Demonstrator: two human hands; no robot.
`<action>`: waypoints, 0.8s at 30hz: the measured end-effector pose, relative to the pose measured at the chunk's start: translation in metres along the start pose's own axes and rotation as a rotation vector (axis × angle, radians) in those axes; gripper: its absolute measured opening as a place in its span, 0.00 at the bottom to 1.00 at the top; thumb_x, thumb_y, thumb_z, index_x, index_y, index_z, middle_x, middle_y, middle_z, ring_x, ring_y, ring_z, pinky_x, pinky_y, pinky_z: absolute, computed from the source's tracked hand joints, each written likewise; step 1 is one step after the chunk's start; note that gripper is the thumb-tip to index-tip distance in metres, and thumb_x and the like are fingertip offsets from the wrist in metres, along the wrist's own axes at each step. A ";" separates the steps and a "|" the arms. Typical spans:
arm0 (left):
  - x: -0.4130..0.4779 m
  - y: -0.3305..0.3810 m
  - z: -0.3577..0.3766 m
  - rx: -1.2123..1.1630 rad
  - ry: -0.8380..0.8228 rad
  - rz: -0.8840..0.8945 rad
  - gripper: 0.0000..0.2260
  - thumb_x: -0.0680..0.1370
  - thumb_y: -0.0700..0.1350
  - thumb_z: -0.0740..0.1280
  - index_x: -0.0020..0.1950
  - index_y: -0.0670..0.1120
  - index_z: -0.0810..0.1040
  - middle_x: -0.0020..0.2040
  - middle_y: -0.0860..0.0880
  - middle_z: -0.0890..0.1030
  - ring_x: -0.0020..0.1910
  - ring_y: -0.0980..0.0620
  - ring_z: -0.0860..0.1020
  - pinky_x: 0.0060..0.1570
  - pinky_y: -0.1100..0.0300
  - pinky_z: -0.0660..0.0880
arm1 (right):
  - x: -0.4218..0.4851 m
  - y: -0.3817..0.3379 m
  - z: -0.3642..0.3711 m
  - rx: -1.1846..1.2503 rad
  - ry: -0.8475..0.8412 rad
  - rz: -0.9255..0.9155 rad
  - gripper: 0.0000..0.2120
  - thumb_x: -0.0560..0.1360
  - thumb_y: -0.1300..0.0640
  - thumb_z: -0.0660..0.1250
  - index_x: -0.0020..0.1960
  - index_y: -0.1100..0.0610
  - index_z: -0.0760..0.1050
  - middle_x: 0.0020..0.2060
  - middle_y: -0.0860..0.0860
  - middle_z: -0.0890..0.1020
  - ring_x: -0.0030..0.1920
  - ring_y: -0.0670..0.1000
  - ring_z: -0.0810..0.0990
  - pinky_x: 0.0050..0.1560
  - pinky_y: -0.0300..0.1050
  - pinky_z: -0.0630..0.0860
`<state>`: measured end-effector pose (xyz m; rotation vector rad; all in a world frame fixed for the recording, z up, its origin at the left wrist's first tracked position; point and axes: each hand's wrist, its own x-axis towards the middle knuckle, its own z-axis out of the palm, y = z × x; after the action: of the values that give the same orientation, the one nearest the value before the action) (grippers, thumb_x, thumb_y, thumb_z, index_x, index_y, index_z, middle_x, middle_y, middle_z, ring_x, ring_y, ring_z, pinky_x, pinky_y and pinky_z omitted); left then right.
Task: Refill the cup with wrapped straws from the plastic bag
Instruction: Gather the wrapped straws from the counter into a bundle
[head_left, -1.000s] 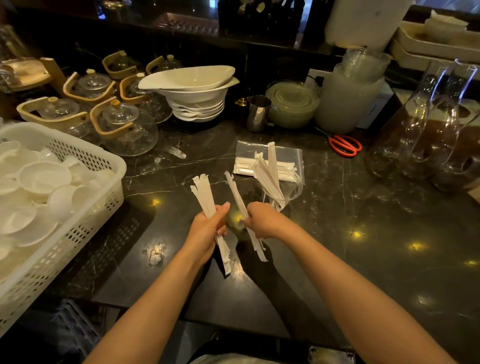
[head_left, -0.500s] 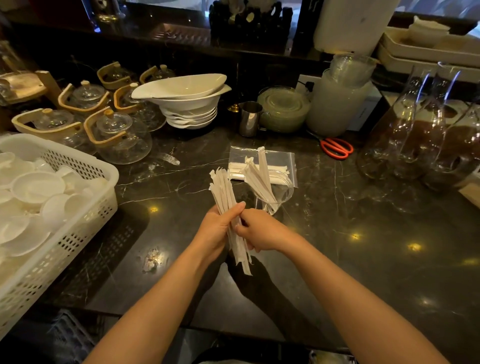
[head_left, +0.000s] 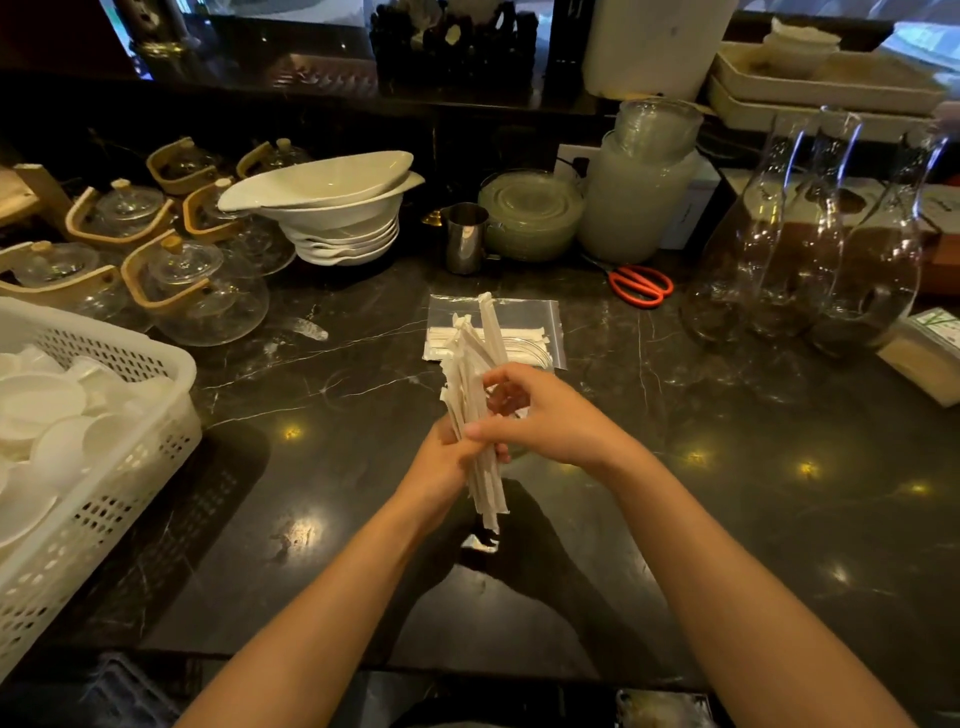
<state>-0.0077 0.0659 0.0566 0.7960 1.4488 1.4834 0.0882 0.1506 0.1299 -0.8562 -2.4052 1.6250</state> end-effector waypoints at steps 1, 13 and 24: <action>-0.001 0.003 0.002 0.049 -0.025 0.029 0.11 0.76 0.39 0.59 0.56 0.39 0.74 0.35 0.54 0.80 0.33 0.60 0.79 0.32 0.68 0.75 | 0.001 -0.001 0.003 0.000 -0.014 -0.014 0.21 0.65 0.50 0.73 0.54 0.52 0.71 0.47 0.46 0.77 0.45 0.45 0.78 0.36 0.31 0.79; 0.007 -0.008 0.013 0.083 -0.013 0.061 0.12 0.73 0.35 0.61 0.47 0.51 0.74 0.44 0.52 0.77 0.41 0.69 0.79 0.36 0.74 0.74 | -0.001 0.023 0.027 0.296 0.211 -0.142 0.08 0.70 0.65 0.68 0.47 0.66 0.73 0.37 0.56 0.79 0.36 0.42 0.79 0.36 0.28 0.76; 0.004 -0.025 0.009 0.202 -0.073 -0.120 0.19 0.72 0.27 0.60 0.62 0.36 0.67 0.43 0.54 0.74 0.42 0.59 0.75 0.35 0.72 0.77 | 0.001 0.044 0.035 0.349 0.153 -0.110 0.20 0.66 0.68 0.71 0.52 0.53 0.70 0.37 0.47 0.81 0.43 0.42 0.79 0.48 0.33 0.75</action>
<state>0.0030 0.0712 0.0330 0.8601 1.5796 1.2200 0.0904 0.1341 0.0756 -0.7410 -1.9505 1.7893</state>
